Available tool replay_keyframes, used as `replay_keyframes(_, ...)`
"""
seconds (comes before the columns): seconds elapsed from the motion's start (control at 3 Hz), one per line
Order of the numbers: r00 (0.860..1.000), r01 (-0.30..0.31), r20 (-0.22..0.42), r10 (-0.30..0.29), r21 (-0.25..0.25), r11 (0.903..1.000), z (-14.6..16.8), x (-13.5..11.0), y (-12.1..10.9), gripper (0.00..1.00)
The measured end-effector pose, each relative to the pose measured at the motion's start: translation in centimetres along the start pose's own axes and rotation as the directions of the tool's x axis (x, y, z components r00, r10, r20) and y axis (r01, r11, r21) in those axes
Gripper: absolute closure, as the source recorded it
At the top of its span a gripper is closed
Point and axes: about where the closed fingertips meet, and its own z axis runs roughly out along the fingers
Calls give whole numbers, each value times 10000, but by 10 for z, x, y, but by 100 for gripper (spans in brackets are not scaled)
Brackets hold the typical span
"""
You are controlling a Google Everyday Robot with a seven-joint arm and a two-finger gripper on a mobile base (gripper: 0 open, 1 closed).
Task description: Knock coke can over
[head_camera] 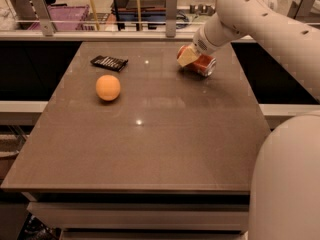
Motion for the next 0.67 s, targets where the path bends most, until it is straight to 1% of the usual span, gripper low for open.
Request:
replay_keyframes(0.33,9882,-692,1319,774,-660,9954,8,-3,7,100)
replay_keyframes(0.67,9806,-872,1682,1003,-836,9927,8,-5,9,82)
